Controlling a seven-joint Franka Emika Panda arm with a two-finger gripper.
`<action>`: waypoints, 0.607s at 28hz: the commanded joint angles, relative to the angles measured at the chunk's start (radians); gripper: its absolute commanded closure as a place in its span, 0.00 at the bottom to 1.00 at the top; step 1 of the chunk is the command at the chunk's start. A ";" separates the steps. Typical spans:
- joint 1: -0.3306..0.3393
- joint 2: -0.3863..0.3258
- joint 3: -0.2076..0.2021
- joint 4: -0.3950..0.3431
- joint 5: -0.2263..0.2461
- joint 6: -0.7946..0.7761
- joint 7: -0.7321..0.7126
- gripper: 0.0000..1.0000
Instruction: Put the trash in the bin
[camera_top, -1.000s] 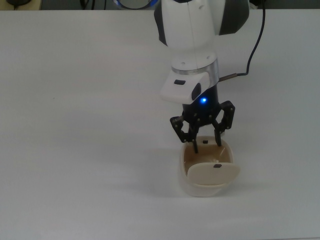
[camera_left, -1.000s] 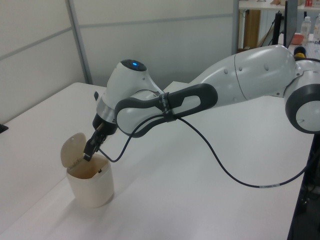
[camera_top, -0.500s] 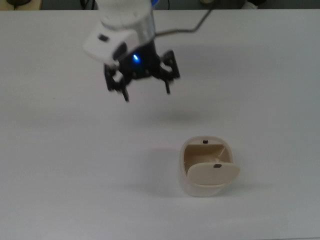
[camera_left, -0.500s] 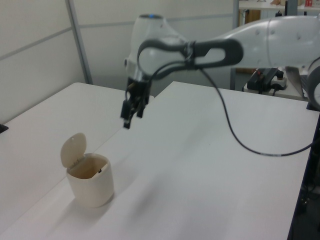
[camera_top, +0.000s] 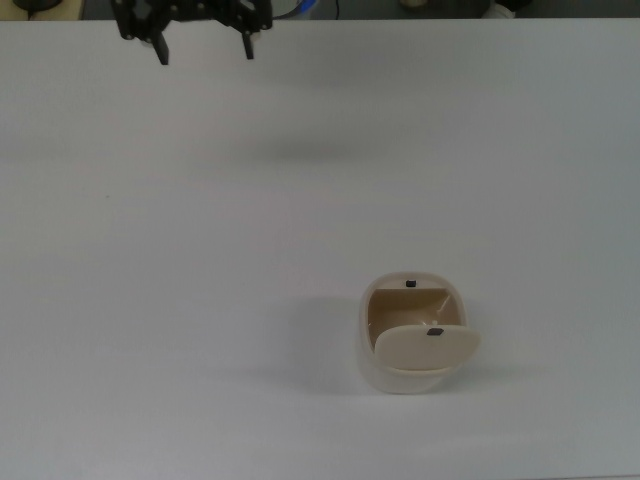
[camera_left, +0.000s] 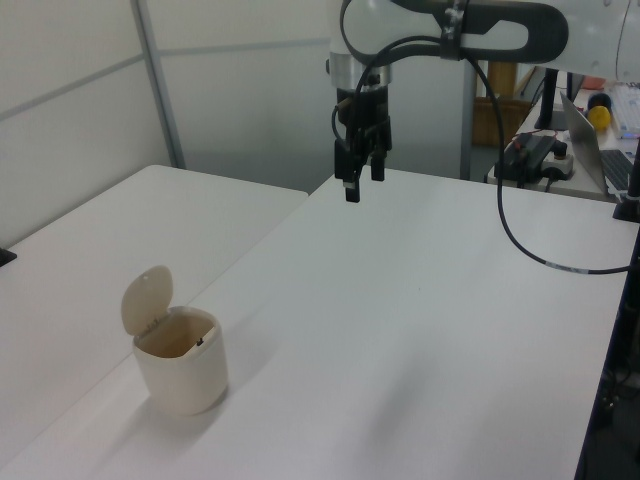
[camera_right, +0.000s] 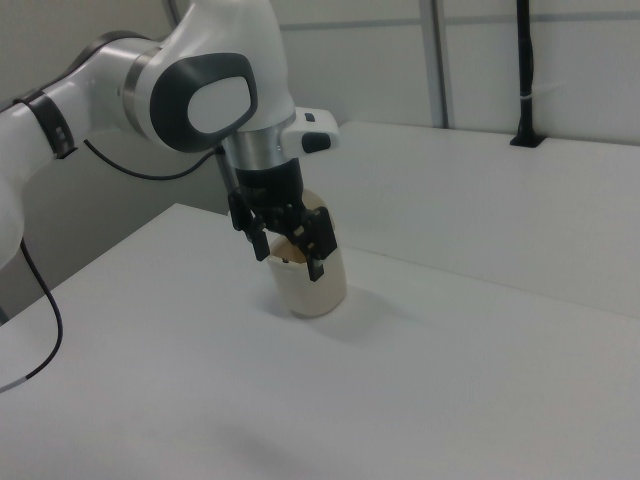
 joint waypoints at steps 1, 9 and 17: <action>0.011 -0.013 -0.021 -0.030 -0.019 -0.005 0.049 0.00; 0.017 0.007 -0.015 -0.030 -0.129 0.011 0.052 0.00; 0.017 0.019 -0.015 -0.030 -0.148 0.078 0.122 0.00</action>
